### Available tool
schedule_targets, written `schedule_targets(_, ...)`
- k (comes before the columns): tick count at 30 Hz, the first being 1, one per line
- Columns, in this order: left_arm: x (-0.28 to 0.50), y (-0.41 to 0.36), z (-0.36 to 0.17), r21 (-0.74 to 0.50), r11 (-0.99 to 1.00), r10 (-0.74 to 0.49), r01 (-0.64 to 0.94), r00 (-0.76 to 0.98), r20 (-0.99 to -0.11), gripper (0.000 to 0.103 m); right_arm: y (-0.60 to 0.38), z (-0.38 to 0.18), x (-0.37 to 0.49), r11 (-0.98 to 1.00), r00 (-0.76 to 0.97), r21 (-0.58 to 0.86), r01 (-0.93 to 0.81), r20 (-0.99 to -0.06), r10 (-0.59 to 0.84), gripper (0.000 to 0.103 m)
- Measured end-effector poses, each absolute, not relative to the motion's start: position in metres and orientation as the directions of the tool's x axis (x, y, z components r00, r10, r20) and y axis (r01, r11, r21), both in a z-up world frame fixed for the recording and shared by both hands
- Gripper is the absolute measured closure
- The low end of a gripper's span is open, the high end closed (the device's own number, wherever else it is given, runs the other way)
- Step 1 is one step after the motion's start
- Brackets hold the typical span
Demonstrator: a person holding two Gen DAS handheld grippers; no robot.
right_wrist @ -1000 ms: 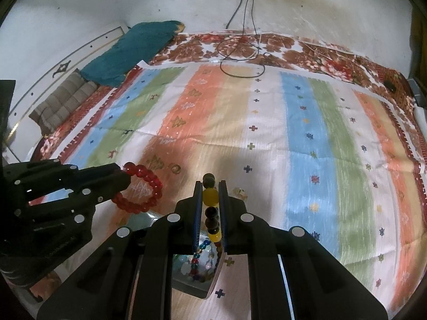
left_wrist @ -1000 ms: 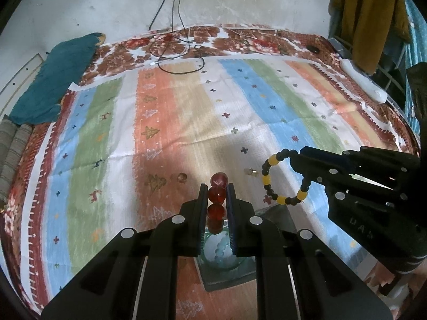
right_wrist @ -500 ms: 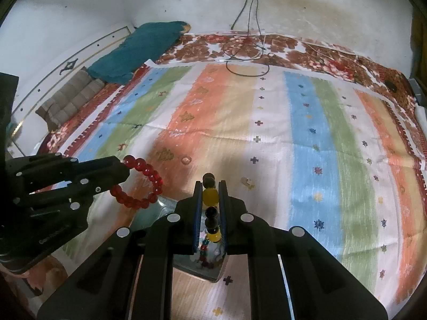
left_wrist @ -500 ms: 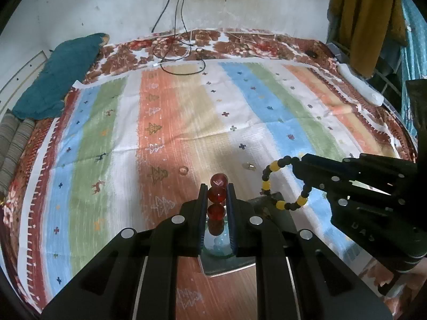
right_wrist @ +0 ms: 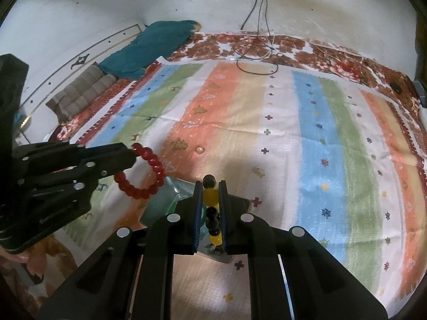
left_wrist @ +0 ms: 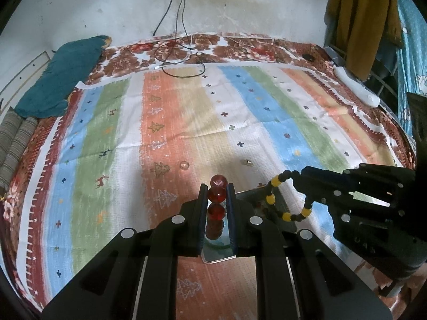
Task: Organize jewelry
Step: 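Carry the red bracelet with the left tool while the right tool carries the yellow-black bracelet over the tin, then open both tools to drop the two bracelets into the tin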
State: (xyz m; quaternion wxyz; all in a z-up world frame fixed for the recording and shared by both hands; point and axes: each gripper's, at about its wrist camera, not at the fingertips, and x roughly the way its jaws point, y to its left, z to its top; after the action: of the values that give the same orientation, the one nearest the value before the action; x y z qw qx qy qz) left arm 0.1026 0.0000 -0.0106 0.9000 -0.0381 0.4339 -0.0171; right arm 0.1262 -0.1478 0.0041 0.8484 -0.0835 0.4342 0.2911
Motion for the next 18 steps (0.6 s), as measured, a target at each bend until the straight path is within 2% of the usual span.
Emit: schedule_targets(18, 0.1004, -0.0087, -0.0163, -0.081, 0.997, -0.066, 0.003, 0.611, -0.789, 0.090, -0.1526, -0.0011, 0.1321, 0.838, 0.448, 0.127, -0.531, -0.797, 0.405, 0.090)
